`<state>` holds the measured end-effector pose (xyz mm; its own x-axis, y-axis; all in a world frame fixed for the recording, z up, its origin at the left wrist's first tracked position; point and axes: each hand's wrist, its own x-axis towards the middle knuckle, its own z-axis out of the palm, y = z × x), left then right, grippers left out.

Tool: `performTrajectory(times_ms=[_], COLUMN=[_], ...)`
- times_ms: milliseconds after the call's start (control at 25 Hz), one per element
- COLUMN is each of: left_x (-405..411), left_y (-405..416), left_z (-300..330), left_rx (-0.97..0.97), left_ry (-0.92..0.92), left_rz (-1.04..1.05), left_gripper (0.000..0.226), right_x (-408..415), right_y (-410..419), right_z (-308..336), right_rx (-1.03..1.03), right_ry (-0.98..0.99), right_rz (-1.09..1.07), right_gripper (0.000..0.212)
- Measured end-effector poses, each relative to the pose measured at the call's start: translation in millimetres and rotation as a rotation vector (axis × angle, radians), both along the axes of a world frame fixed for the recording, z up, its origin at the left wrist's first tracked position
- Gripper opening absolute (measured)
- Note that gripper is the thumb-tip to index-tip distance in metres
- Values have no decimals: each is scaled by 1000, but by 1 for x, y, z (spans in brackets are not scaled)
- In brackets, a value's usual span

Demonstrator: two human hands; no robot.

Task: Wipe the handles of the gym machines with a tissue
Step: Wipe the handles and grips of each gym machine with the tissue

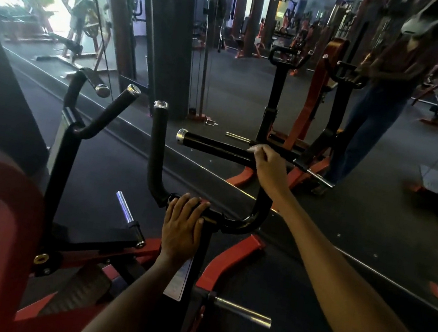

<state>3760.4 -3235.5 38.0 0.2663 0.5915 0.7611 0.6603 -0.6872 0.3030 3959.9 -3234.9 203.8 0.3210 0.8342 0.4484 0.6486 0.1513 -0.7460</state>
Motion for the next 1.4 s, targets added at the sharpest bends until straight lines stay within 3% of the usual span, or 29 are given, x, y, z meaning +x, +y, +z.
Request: performTrajectory(times_ms=[80,240,320,400,640,840,1000,1240,1400], left_x=[-2,-7,-8,-5,-15,-80,-162,-266,-294], left_y=[2,-9,-10,-14,-50,-66,-53,-26,-14], left_z=[3,-2,1,8,41,53,95,165,167], left_rx=[-19,-55,-90,-104,-248,-194,3,117,141], left_ry=[12,100,140,201,280,368,469,303,294], left_rz=[3,-18,13,55,156,331,504,849,899], left_gripper=[43,41,42,45,51,44,42,42,46], right_x=[-2,14,13,-1,-43,-80,-116,-167,-185], right_y=[-2,-37,-49,-53,-50,-38,-33,-2,18], right_z=[-5,-43,-52,-56,-60,-68,-64,-51,-54], right_rx=[133,289,371,436,180,119,136,166,127], right_ry=[-74,-407,-614,-692,-251,-255,-158,-109,-86], right_rz=[39,-10,50,169,314,314,358,296,224], right_gripper=[24,30,37,39,27,24,22,20,20])
